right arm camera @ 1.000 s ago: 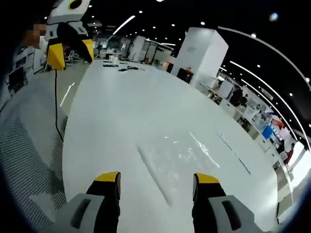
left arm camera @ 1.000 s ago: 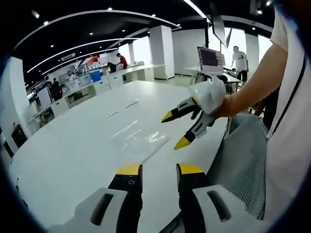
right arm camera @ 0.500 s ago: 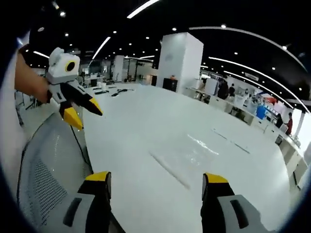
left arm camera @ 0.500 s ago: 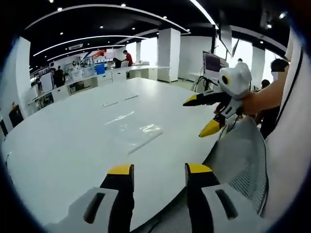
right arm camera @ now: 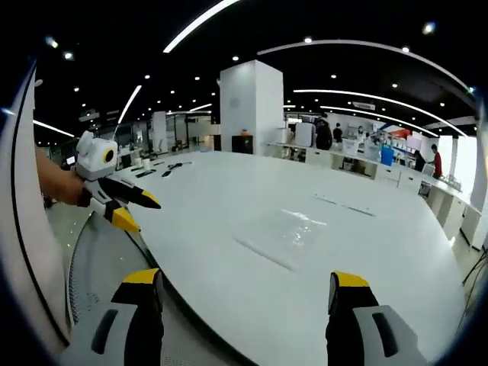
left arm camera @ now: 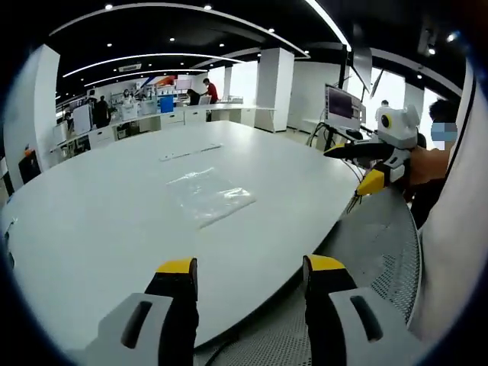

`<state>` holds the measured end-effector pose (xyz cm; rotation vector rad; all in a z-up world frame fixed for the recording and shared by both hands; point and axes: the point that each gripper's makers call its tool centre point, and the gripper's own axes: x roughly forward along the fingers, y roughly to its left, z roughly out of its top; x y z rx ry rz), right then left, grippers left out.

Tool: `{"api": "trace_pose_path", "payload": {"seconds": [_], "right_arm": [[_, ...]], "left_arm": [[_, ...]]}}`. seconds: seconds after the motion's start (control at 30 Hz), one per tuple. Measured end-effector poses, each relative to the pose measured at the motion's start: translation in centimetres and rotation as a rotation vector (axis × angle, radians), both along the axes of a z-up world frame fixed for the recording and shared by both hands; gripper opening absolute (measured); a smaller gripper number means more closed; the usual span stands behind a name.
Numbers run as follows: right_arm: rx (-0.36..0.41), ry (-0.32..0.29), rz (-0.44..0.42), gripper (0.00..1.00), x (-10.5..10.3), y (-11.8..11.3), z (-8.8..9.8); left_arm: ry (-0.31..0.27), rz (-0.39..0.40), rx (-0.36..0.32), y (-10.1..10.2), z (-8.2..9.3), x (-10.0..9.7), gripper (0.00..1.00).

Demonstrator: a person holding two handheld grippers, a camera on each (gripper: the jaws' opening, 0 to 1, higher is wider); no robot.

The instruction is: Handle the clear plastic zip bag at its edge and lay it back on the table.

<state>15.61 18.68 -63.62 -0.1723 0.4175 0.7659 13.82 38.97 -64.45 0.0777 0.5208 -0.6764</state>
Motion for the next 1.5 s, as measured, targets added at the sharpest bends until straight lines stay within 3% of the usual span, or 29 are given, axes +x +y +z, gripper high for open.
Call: {"api": "trace_pose_path", "payload": {"seconds": [0.13, 0.43, 0.53, 0.8, 1.0, 1.13, 1.27, 1.5], "right_arm": [[0.031, -0.015, -0.015, 0.94, 0.2, 0.0, 0.8], [0.034, -0.008, -0.006, 0.96, -0.2, 0.9, 0.3], [0.023, -0.002, 0.019, 0.97, -0.2, 1.6, -0.1], [0.06, 0.058, 0.043, 1.0, -0.7, 2.4, -0.4], [0.08, 0.097, 0.032, 1.0, -0.8, 2.4, -0.6], [0.094, 0.108, 0.016, 1.0, -0.6, 2.0, -0.7], [0.09, 0.121, 0.01, 1.0, -0.6, 1.9, -1.0], [0.095, 0.128, 0.009, 1.0, -0.5, 1.8, -1.1]], "left_arm": [[-0.022, 0.024, -0.041, 0.0, 0.4, -0.2, 0.56], [-0.06, 0.027, -0.046, -0.4, 0.7, -0.8, 0.59], [-0.101, 0.045, -0.072, -0.3, 1.3, -0.5, 0.61], [-0.127, 0.087, -0.074, 0.3, 2.0, -0.6, 0.73], [-0.131, 0.104, -0.098, 0.3, 2.2, -0.5, 0.76], [-0.102, 0.118, -0.126, 0.6, 2.0, -0.1, 0.76], [-0.077, 0.159, -0.19, 1.2, 2.4, 0.2, 0.77], [-0.077, 0.143, -0.149, 1.2, 1.6, 0.1, 0.8]]}}
